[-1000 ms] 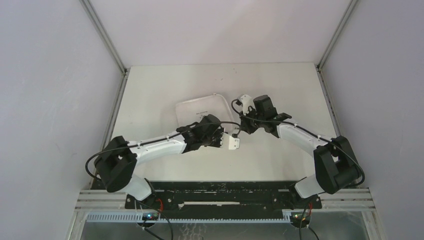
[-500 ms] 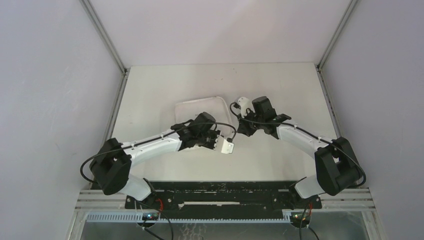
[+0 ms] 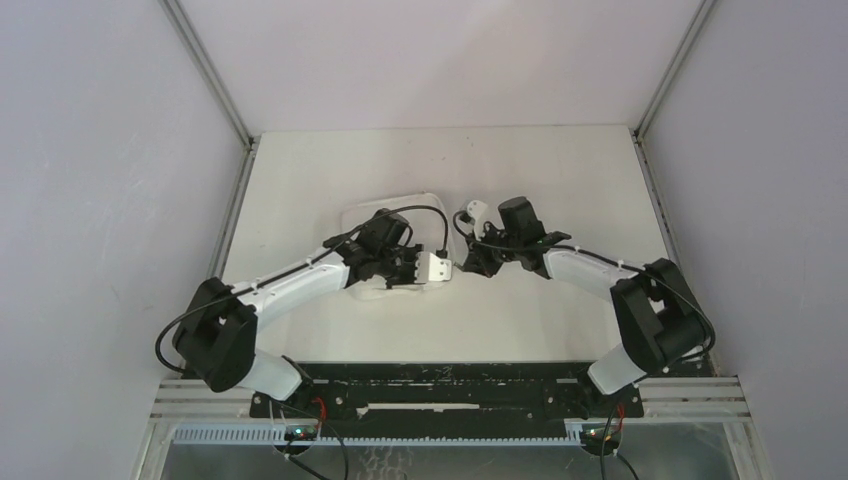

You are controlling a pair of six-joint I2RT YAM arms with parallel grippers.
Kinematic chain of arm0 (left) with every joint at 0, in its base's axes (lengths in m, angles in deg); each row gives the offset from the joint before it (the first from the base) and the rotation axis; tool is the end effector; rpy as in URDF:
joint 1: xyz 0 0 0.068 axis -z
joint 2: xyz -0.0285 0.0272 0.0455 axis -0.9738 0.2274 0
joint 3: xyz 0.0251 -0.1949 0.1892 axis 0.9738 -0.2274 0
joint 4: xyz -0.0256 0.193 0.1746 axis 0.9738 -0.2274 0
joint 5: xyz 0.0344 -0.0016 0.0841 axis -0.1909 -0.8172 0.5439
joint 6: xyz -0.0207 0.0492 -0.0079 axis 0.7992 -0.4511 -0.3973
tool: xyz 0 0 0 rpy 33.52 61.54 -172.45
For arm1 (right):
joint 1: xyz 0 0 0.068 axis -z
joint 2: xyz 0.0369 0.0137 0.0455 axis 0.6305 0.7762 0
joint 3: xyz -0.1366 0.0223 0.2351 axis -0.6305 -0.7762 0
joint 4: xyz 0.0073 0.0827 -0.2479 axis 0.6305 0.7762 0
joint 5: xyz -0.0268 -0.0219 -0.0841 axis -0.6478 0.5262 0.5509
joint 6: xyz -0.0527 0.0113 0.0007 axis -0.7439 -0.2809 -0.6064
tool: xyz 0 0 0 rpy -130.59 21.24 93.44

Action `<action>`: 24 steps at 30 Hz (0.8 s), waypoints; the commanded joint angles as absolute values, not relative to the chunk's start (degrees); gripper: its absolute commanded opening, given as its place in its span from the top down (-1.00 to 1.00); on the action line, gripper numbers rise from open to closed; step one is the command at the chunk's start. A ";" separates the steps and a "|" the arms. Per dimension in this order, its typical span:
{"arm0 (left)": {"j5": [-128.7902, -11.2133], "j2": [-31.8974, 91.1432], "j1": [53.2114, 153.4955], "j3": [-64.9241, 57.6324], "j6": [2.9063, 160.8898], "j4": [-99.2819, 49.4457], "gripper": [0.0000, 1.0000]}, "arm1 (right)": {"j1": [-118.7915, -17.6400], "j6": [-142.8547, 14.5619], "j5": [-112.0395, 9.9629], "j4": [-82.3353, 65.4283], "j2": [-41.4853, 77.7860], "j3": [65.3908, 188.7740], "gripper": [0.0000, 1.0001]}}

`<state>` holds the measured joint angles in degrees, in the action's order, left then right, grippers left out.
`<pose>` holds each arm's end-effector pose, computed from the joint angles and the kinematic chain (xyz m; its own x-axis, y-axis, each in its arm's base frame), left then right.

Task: Organize the medicine kit

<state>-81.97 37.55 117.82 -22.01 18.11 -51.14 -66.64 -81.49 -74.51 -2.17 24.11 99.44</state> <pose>0.2153 -0.2031 0.2206 0.2357 0.7773 -0.5834 0.9524 -0.0654 0.2977 0.2638 0.1584 0.1943 -0.4957 -0.4351 -0.7516 -0.8191 0.5220 0.2379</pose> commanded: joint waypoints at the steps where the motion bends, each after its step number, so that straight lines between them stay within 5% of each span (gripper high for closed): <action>1: -89.38 33.36 116.35 -23.96 21.14 -54.66 1.00 | -67.68 -78.70 -75.24 -11.90 27.81 99.90 1.00; 8: -90.96 33.01 114.61 -24.07 20.91 -55.10 1.00 | -69.67 -78.68 -77.78 -21.54 31.46 99.00 0.97; 24: -91.05 31.78 113.15 -24.38 24.60 -51.77 1.00 | -68.75 -88.49 -79.24 -11.68 19.34 91.38 0.10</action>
